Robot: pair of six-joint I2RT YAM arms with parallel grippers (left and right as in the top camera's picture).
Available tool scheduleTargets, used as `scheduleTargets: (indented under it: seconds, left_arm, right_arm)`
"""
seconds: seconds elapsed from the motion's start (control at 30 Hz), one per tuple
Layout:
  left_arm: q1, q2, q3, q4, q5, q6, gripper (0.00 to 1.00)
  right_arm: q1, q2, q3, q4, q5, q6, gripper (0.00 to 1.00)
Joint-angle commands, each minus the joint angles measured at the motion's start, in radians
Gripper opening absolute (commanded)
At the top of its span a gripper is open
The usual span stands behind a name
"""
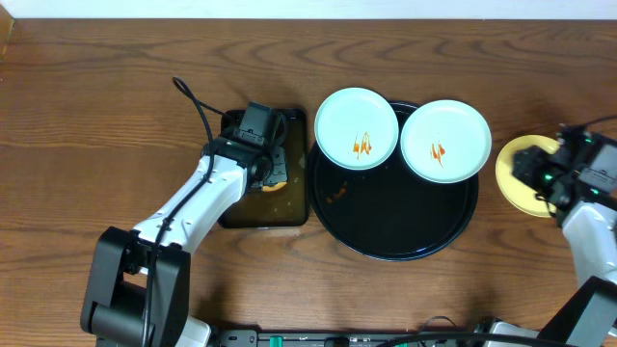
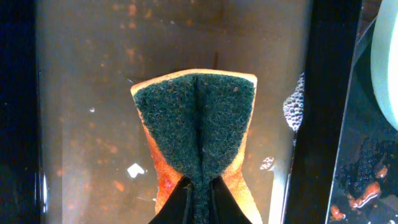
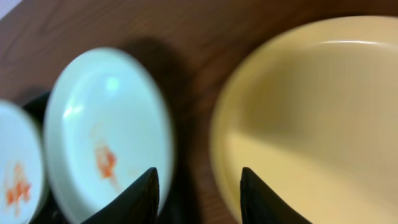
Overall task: Clean dirty plates on tray and stack at the side
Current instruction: 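Grip the right pale blue plate rim with the right gripper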
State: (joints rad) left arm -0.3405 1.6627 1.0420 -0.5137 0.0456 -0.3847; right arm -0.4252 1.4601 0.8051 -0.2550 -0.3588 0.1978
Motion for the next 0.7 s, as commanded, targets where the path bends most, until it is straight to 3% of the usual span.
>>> scheduleTargets:
  seconds: [0.0,0.17,0.5,0.67]
  left_arm:
    - [0.003,0.003,-0.006,-0.002,-0.013,0.014,0.08]
    - [0.003,0.003,-0.006,-0.005,-0.013,0.014,0.08]
    - [0.003,0.003,-0.006,-0.005,-0.013,0.014,0.08]
    - [0.003,0.003,-0.006,-0.005,-0.013,0.014,0.08]
  right_arm:
    - [0.079,0.024,0.018,-0.004,-0.024,-0.042,0.4]
    - [0.134,0.087,0.018,-0.008,0.085,-0.026,0.39]
    - [0.137,0.215,0.018,0.048,0.085,0.01,0.3]
    - [0.137,0.225,0.018,0.07,0.035,0.015,0.11]
